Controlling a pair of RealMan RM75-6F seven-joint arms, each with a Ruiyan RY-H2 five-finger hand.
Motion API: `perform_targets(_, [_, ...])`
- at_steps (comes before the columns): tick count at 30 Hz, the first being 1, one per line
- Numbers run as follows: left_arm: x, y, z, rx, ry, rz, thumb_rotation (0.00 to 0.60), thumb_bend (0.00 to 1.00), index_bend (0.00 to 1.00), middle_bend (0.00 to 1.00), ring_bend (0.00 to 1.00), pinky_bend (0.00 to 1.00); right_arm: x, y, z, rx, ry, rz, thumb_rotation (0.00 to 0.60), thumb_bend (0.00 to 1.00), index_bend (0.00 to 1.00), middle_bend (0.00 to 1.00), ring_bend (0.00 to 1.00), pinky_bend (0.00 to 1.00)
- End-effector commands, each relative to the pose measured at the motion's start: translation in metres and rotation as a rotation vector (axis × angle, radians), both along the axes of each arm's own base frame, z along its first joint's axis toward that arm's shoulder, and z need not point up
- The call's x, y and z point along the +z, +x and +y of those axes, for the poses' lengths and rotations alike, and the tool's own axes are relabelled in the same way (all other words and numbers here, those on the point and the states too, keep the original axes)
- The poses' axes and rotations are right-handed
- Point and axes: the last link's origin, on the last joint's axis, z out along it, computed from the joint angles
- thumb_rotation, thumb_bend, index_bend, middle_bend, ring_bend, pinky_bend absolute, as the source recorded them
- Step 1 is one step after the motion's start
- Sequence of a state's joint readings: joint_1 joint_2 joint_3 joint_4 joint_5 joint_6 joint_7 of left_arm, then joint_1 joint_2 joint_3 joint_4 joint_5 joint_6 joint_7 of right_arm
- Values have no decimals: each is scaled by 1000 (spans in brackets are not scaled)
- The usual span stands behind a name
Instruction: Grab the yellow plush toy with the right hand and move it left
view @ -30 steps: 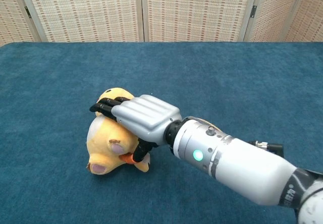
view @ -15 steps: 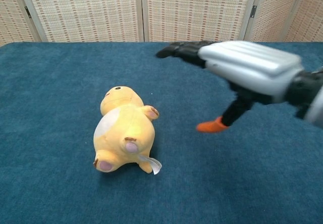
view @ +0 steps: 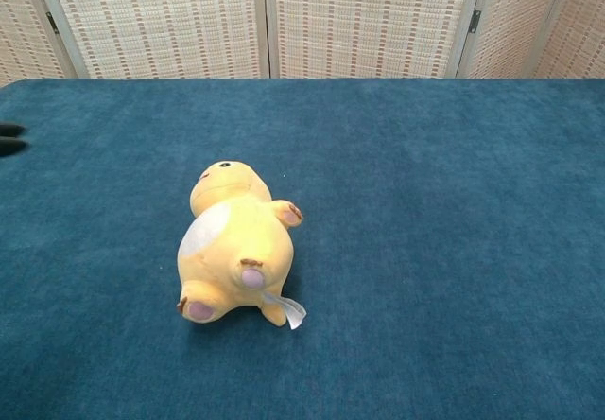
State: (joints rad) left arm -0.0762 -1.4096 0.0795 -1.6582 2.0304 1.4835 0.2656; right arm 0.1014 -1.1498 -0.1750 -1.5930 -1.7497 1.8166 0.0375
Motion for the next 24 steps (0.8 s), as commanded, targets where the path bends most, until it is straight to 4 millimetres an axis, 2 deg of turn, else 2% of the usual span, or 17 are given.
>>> perform_targets(1, [-31, 55, 24, -111, -10, -26, 600, 309, 0, 92, 64, 252, 21, -8, 16, -7, -18, -28, 600, 115, 0, 0, 0, 0])
perform_targets(7, [-52, 91, 49, -119, -25, 4, 600, 286, 0, 8, 2, 199, 31, -12, 19, -12, -29, -39, 600, 116, 0, 0, 0, 0])
perform_targets(13, [-77, 117, 63, -137, -66, 37, 600, 272, 0, 0, 0, 187, 32, -11, 19, -9, -13, -36, 600, 120, 0, 0, 0, 0])
perform_targets(18, [-96, 120, 76, -109, -114, 87, 600, 270, 0, 0, 0, 187, 40, -12, 23, -9, -31, -59, 600, 124, 0, 0, 0, 0])
perform_targets(24, [-114, 112, 93, -78, -128, 123, 600, 271, 0, 0, 0, 185, 51, -13, 27, -14, -73, -76, 600, 126, 0, 0, 0, 0])
